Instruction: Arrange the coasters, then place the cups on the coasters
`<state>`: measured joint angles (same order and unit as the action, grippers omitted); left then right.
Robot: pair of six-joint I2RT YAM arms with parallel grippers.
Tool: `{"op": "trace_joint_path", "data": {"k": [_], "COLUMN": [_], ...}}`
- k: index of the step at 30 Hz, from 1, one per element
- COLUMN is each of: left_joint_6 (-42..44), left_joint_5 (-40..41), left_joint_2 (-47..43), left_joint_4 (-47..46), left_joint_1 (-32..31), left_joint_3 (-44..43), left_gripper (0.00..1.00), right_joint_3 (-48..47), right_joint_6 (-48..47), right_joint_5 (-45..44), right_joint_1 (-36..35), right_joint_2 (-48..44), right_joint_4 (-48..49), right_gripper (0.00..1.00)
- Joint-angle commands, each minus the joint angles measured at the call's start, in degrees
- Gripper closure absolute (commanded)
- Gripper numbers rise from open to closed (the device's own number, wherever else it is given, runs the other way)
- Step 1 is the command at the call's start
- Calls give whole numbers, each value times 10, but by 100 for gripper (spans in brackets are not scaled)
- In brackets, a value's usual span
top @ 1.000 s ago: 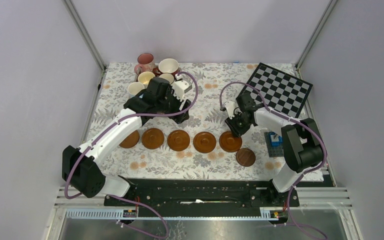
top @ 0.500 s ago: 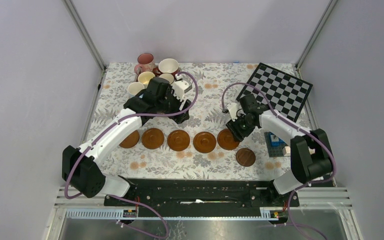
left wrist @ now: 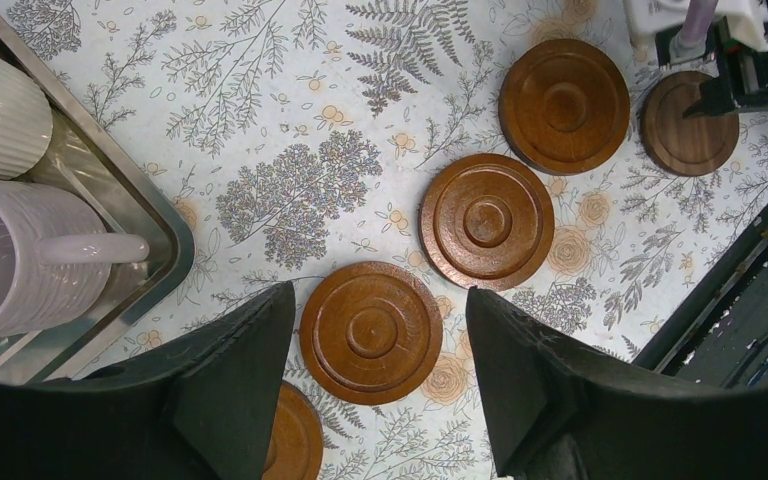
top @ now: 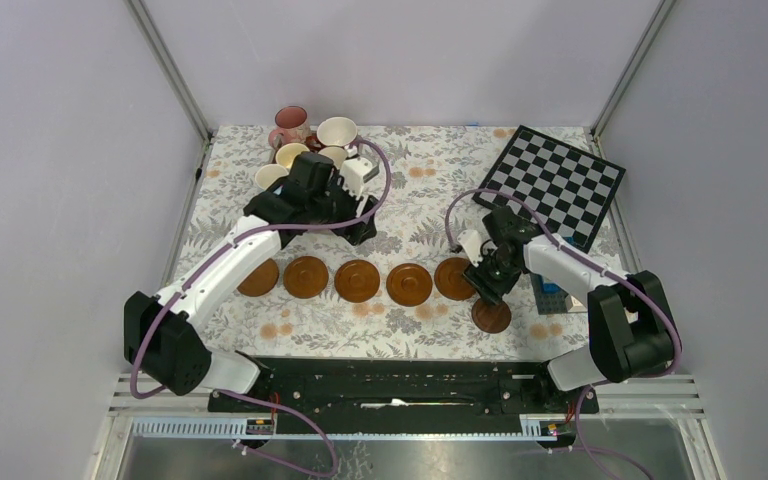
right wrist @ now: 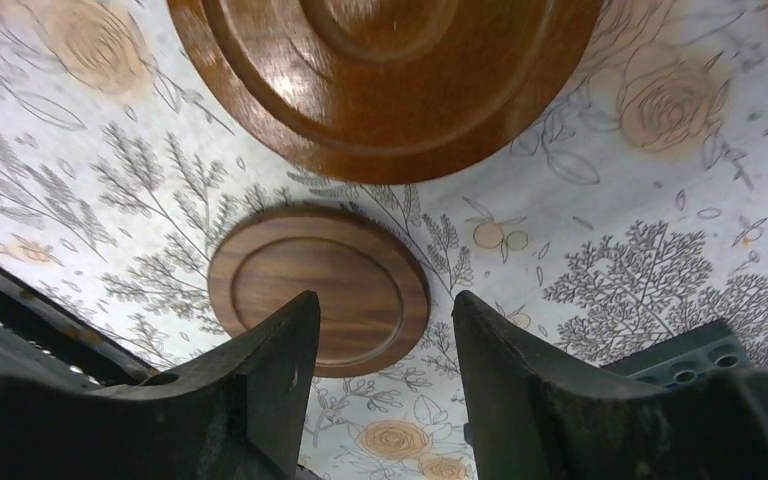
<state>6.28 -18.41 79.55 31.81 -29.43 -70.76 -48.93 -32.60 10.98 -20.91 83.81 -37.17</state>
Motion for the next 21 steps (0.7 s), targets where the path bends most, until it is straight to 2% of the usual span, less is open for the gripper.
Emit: {"op": "trace_joint_path", "data": {"k": [1, 10, 21], "left_joint_6": [-8, -8, -7], "left_joint_5": [-19, -19, -18], "left_joint_2": [-27, -29, -28], "left_joint_4": [-18, -21, -24], "left_joint_1": [5, 7, 8], "left_joint_3": [-3, 3, 7], "left_gripper": [31, 31, 31], "right_joint_3": [25, 63, 39], "right_joint_6": [-30, -40, -32], "right_joint_5": [-31, -109, -225], "right_joint_1": [-6, -8, -7], "right_joint_2": [-22, 9, 57], "right_joint_4": [4, 69, 112], "right_gripper": [42, 49, 52]}}
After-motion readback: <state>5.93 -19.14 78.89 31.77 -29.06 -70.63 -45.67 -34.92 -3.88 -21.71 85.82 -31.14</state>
